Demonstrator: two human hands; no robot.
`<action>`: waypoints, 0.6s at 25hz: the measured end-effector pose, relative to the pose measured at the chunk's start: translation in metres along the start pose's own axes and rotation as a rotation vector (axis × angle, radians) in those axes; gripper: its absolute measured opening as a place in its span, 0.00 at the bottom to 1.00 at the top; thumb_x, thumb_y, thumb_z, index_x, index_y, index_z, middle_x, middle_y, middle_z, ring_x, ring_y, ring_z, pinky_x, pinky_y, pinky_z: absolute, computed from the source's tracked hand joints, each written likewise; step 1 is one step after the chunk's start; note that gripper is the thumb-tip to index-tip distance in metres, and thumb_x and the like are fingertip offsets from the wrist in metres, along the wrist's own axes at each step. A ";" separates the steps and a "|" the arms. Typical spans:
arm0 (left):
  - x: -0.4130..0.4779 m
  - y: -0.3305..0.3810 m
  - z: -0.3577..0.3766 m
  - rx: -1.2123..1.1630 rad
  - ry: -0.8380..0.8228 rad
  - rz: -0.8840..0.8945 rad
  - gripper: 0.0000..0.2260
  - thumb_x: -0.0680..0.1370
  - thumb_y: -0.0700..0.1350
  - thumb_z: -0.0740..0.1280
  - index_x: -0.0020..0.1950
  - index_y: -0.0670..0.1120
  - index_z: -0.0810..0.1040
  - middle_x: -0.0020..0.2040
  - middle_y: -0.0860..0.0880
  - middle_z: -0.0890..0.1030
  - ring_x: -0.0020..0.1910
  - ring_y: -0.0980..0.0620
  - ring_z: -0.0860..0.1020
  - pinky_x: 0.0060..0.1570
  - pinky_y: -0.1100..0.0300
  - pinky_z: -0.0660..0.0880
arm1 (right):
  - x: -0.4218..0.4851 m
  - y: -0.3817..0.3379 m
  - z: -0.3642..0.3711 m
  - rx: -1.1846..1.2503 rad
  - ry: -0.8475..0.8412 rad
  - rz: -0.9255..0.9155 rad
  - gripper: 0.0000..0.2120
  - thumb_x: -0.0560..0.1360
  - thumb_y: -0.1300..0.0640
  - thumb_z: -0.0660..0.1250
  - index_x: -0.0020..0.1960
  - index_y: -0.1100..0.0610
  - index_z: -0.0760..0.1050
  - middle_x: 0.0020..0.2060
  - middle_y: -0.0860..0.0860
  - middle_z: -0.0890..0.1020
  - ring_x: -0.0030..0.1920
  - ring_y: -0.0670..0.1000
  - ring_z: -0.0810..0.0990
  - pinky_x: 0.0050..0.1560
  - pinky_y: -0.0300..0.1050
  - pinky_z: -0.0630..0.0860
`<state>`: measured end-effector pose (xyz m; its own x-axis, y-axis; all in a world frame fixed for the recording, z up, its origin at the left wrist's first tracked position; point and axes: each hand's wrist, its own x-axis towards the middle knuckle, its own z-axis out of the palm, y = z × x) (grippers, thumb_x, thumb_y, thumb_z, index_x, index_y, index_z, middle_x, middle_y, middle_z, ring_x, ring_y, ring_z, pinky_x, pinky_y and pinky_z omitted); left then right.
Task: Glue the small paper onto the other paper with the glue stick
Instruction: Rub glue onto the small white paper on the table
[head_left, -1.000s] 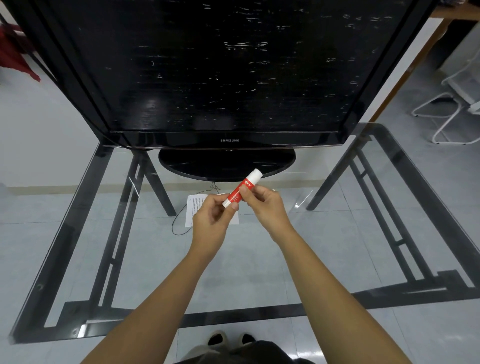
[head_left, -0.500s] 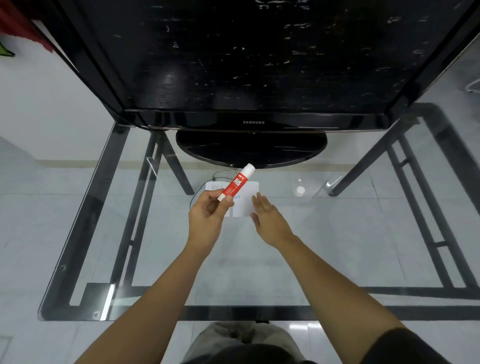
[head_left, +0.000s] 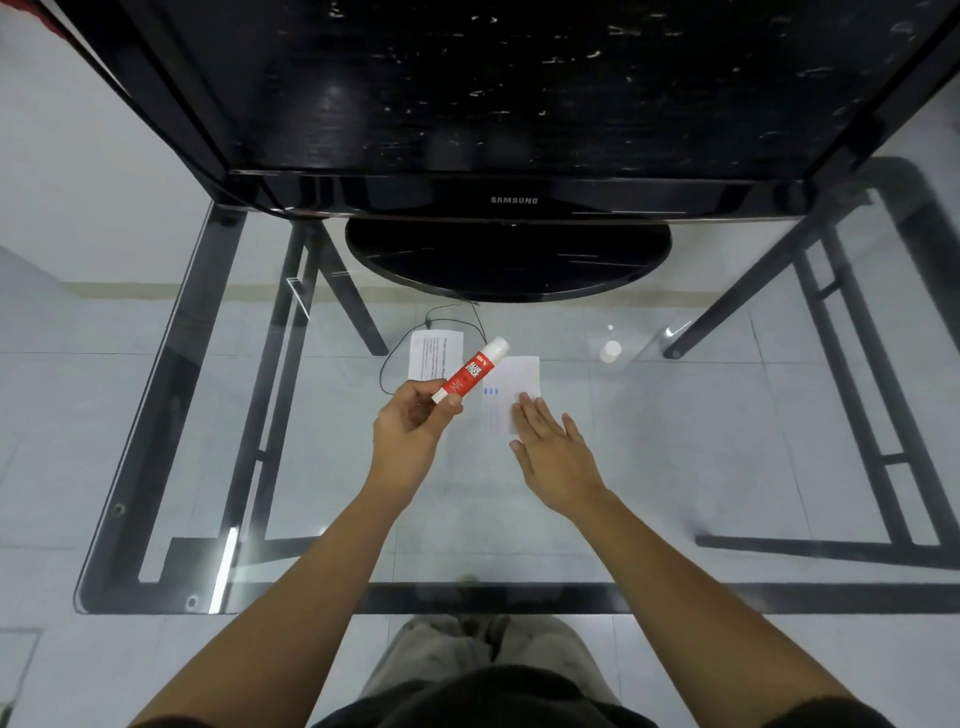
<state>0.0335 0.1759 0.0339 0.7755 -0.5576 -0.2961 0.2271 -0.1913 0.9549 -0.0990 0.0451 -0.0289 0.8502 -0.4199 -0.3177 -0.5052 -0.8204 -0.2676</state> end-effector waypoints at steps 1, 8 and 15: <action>0.000 -0.004 0.000 -0.015 -0.032 -0.034 0.05 0.74 0.44 0.69 0.49 0.51 0.78 0.63 0.48 0.76 0.53 0.46 0.80 0.49 0.63 0.77 | -0.008 0.002 0.002 0.008 0.009 0.003 0.24 0.81 0.50 0.46 0.75 0.56 0.47 0.76 0.51 0.49 0.75 0.51 0.48 0.73 0.52 0.47; 0.002 -0.018 -0.001 -0.474 -0.037 -0.285 0.05 0.77 0.36 0.63 0.49 0.44 0.77 0.66 0.42 0.72 0.47 0.50 0.78 0.44 0.65 0.77 | -0.014 0.014 -0.002 0.150 0.160 0.056 0.17 0.80 0.55 0.55 0.69 0.53 0.66 0.73 0.53 0.62 0.69 0.54 0.64 0.68 0.49 0.61; 0.020 -0.010 0.007 -0.451 -0.026 -0.286 0.05 0.76 0.39 0.62 0.48 0.47 0.76 0.63 0.43 0.74 0.38 0.51 0.79 0.40 0.64 0.77 | -0.008 0.030 0.004 0.339 0.226 0.062 0.22 0.77 0.50 0.61 0.70 0.51 0.65 0.71 0.48 0.66 0.73 0.48 0.58 0.72 0.55 0.47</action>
<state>0.0431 0.1612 0.0183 0.6319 -0.5550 -0.5409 0.6622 0.0240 0.7490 -0.1215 0.0251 -0.0378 0.8086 -0.5702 -0.1451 -0.5447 -0.6322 -0.5510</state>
